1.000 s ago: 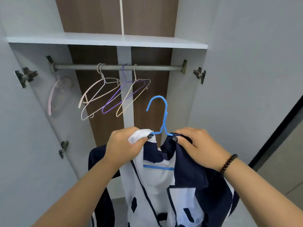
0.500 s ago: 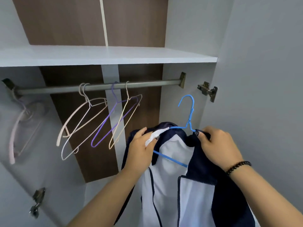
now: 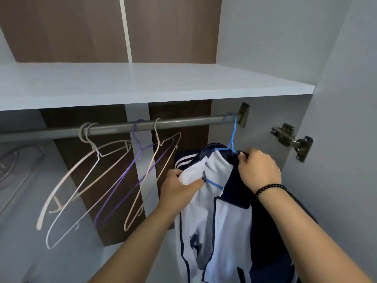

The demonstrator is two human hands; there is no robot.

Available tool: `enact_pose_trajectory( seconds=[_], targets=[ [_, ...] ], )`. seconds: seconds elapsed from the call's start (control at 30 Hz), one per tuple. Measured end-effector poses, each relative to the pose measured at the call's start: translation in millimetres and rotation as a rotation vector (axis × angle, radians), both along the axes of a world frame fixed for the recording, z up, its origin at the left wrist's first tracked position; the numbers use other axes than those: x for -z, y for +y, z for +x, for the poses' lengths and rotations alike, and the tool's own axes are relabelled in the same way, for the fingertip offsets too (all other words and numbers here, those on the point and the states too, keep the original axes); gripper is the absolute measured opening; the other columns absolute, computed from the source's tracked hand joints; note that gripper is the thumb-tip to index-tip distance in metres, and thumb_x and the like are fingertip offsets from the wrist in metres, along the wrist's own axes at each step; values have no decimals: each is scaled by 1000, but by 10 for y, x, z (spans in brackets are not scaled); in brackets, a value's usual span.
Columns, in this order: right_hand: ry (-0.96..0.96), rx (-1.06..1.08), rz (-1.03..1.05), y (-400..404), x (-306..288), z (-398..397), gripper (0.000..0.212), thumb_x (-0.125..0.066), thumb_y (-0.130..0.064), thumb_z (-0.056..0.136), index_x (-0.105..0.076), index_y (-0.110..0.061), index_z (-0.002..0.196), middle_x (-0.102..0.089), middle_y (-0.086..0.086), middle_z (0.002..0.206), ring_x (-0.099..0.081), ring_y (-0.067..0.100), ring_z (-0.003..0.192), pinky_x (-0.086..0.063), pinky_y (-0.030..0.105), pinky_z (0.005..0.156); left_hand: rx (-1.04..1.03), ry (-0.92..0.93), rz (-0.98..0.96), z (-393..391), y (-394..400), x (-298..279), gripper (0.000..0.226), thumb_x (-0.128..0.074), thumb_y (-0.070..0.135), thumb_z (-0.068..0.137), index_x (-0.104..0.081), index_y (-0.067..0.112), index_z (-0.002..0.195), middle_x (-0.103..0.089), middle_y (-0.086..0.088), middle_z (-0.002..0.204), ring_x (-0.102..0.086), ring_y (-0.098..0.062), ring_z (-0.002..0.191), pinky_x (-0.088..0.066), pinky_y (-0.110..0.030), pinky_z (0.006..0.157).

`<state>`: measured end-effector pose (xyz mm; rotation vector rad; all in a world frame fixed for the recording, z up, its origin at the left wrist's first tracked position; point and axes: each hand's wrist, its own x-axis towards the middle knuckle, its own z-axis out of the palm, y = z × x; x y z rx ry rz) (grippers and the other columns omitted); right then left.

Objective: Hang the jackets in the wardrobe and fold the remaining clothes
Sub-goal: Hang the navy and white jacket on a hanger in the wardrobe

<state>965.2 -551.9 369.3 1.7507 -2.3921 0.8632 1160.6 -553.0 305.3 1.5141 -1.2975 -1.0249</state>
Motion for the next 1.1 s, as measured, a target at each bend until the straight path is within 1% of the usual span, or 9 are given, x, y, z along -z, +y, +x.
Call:
enact_pose_trajectory(
  seconds=[0.13,0.2,0.4,0.53,0.63,0.8,0.93,1.0,1.1],
  targets=[
    [1,-44,-9,-570,5,-22,31,-42,-32,98,-58,-8,87,-64,14,86,-45,27,66,-36,31,60,3,192,157,-28,-350,98,54,-86,27,68,-57,15,111,-65,5,99,-63,-9,84,-50,-18,58],
    [-14,-67,-24,-799,43,-23,30,-43,-31,98,-59,-7,88,-64,14,87,-51,30,69,-37,32,60,32,280,187,-34,-440,220,49,-87,19,69,-64,13,112,-70,-1,103,-67,-16,90,-57,-25,72],
    [-31,-121,-34,-1253,294,64,30,-44,-32,98,-49,-11,78,-63,13,82,-43,26,62,-33,30,54,-50,308,172,2,-539,501,38,-82,21,76,-67,17,111,-72,0,104,-68,-18,95,-56,-37,89],
    [40,-136,-7,-1301,568,163,33,-55,-45,90,-46,-15,80,-64,11,80,-56,31,67,-33,29,53,-90,228,121,100,-472,634,34,-72,34,85,-66,21,116,-71,13,99,-66,-2,90,-53,-15,77],
    [162,-126,-4,-1255,717,245,28,-65,-33,79,-45,-13,85,-63,10,80,-61,31,70,-28,28,52,-105,224,92,149,-338,683,23,-68,36,88,-58,42,107,-62,35,93,-59,17,82,-45,-1,65],
    [168,-89,-163,-1054,904,345,54,-66,10,54,-57,7,107,-54,27,100,-51,42,97,-33,50,92,-71,143,37,218,-103,719,43,-82,15,76,-55,41,96,-66,38,83,-59,22,78,-41,3,60],
    [101,-14,-210,-708,1110,301,75,-62,15,60,-46,8,132,-46,34,127,-37,52,126,-18,62,108,-24,-22,114,294,151,765,35,-66,-1,79,-59,21,105,-67,7,94,-66,-11,89,-52,-15,71],
    [92,31,-205,-528,1170,287,74,-62,14,62,-47,5,134,-45,34,131,-37,53,125,-22,65,105,3,-88,129,330,309,780,21,-57,-2,77,-60,4,97,-67,-15,92,-64,-27,83,-53,-35,75],
    [22,37,-314,-297,1167,288,67,-60,18,58,-55,9,124,-47,38,125,-46,56,109,-37,62,93,16,-151,91,376,530,795,14,-53,0,78,-59,-2,90,-66,-18,86,-61,-26,74,-51,-33,72]
  ],
)
